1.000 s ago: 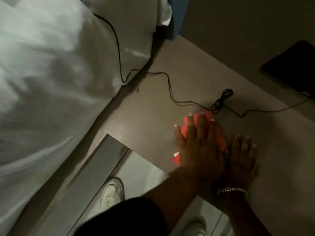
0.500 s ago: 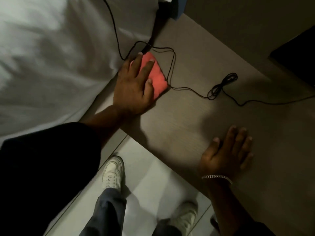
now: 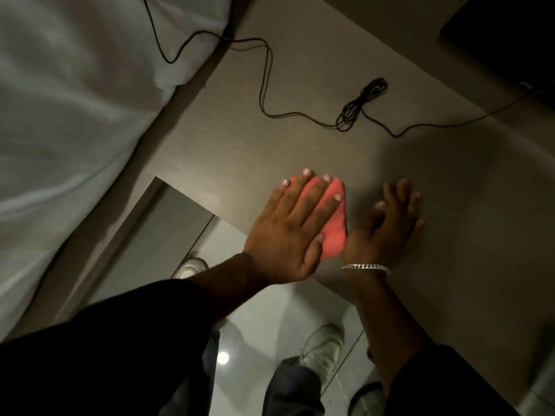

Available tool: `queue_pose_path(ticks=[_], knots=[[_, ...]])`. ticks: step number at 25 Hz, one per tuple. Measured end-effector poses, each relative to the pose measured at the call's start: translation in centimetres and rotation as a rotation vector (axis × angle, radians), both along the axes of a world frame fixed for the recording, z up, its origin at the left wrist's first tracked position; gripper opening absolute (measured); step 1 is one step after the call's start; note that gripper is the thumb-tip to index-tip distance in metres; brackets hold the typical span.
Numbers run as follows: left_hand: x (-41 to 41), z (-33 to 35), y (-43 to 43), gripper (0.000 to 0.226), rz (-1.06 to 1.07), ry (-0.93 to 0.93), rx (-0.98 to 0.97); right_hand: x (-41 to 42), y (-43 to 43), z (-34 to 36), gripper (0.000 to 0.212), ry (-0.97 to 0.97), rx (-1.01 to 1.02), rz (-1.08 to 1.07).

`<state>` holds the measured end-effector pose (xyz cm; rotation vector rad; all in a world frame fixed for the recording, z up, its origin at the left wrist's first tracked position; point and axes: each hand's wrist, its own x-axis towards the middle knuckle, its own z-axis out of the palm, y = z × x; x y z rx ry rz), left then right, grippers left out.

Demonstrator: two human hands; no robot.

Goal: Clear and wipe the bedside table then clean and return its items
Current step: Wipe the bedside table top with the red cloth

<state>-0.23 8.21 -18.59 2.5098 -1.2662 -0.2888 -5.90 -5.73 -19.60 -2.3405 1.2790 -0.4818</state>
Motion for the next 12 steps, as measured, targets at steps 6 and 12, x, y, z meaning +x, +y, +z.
queue_pose_path(ticks=[6, 12], knots=[[3.2, 1.1, -0.5, 0.064, -0.506, -0.044, 0.117, -0.6, -1.8, 2.8, 0.046, -0.179, 0.351, 0.033], [3.9, 9.7, 5.7, 0.053, -0.032, 0.136, -0.189, 0.6, 3.0, 9.8, 0.056, -0.061, 0.209, 0.517]])
